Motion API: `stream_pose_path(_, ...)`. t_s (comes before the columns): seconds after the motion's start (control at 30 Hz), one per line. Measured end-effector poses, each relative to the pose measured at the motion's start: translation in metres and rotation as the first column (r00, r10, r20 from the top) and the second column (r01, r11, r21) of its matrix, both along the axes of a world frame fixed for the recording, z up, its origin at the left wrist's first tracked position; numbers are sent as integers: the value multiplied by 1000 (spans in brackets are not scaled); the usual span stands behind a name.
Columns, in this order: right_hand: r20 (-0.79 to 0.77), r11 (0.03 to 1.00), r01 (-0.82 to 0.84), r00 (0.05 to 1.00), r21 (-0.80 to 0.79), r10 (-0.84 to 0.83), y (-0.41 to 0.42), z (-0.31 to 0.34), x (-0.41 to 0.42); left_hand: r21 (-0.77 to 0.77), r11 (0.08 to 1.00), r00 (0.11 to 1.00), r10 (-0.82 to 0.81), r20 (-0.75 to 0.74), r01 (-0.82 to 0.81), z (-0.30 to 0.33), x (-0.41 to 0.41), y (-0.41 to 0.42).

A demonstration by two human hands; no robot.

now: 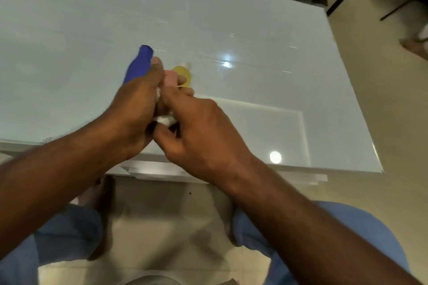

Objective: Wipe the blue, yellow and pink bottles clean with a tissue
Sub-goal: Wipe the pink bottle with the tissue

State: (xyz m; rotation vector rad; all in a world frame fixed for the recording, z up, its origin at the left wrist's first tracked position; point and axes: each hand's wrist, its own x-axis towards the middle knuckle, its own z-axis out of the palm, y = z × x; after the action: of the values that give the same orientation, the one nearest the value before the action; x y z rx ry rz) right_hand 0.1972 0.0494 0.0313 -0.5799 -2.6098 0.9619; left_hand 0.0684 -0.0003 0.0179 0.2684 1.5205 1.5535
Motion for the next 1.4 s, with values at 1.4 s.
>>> stream_pose_path(1.4, -179, 966, 205, 956, -155, -231, 28, 4, 4, -29, 993, 993, -116, 4, 116, 16, 9, -10)
